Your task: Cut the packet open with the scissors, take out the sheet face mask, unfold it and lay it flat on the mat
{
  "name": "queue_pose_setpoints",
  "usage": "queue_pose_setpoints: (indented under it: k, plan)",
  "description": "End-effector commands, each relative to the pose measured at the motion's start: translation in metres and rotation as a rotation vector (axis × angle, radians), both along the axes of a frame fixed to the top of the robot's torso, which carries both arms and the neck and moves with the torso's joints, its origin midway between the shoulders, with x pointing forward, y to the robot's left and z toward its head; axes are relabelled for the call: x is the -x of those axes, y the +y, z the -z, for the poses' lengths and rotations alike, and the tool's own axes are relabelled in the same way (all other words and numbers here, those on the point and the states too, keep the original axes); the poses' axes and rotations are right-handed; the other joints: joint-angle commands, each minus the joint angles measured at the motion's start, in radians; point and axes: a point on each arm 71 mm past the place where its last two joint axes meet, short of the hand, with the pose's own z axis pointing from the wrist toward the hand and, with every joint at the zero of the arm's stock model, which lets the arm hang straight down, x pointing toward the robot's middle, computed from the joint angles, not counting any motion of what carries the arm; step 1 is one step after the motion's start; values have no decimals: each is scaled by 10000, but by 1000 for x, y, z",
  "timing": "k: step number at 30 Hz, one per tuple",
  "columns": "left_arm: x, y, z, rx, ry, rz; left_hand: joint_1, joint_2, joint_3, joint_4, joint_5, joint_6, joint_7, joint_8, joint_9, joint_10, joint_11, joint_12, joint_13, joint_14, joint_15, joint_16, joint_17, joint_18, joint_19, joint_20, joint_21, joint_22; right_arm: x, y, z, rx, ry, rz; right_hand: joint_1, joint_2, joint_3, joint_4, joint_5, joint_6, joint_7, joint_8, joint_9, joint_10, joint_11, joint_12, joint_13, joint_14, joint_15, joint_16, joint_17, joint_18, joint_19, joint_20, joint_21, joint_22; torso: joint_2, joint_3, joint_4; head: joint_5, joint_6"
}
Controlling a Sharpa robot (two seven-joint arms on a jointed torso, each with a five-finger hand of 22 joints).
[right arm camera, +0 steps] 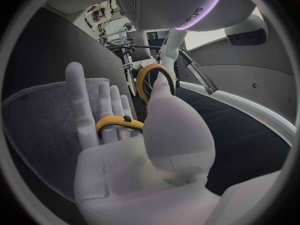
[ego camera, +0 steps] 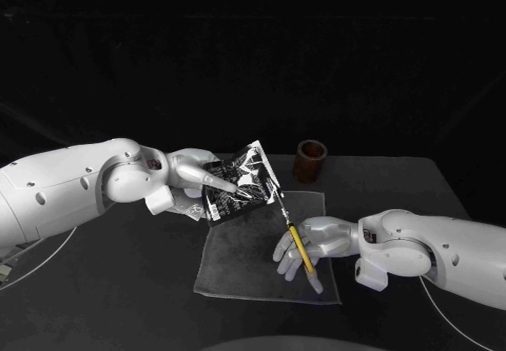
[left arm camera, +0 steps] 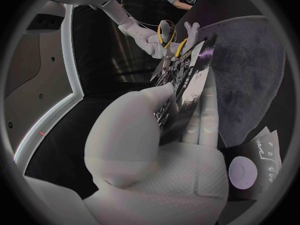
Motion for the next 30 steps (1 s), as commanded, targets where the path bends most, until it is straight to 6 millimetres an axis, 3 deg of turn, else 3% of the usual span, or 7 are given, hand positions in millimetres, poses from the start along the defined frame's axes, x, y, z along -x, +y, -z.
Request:
queue_pose_setpoints:
  k: [1,11,18,30]
  plan:
    - [2,-3,0,37,30,242,25,61,-38,-15,34,79,1,32,1312,80,-51,32,8,10,-58,63,10,126,17,-24,58,15,-2,1,-3,-260,-44,131,70,168,-155,-16,-42,367,382,-93,-31,485,151,138,16,247,-57,143,23,623,-32,-167,43,-37,-2,0,1,-1,-16]
    - [2,-2,0,22,35,273,25,61,-38,-15,34,79,1,32,1312,80,-51,32,8,10,-58,63,10,126,17,-24,58,15,-2,-4,-2,-89,-14,152,248,453,-605,-39,-43,1154,220,-235,-37,1100,-38,320,71,805,-254,454,156,621,110,-348,-13,-146,0,1,-3,45,-101]
    - [1,-1,0,-28,37,327,30,61,-38,-20,34,78,1,29,1320,78,-51,28,9,3,-58,65,23,125,13,-25,61,18,-3,-6,-2,15,12,87,297,525,-735,-43,-41,1315,191,-307,-29,1209,-71,311,77,891,-289,490,199,617,148,-387,-45,-183,2,7,1,67,-198]
    - [2,-2,1,-109,51,443,38,57,-39,-28,34,77,1,28,1328,78,-52,26,10,-3,-59,68,36,126,11,-28,66,21,-6,-9,-6,105,-132,173,365,676,-958,-34,-40,1572,143,-433,-3,1403,-127,283,87,1084,-354,576,288,618,235,-451,-108,-254,-3,0,-1,42,-198]
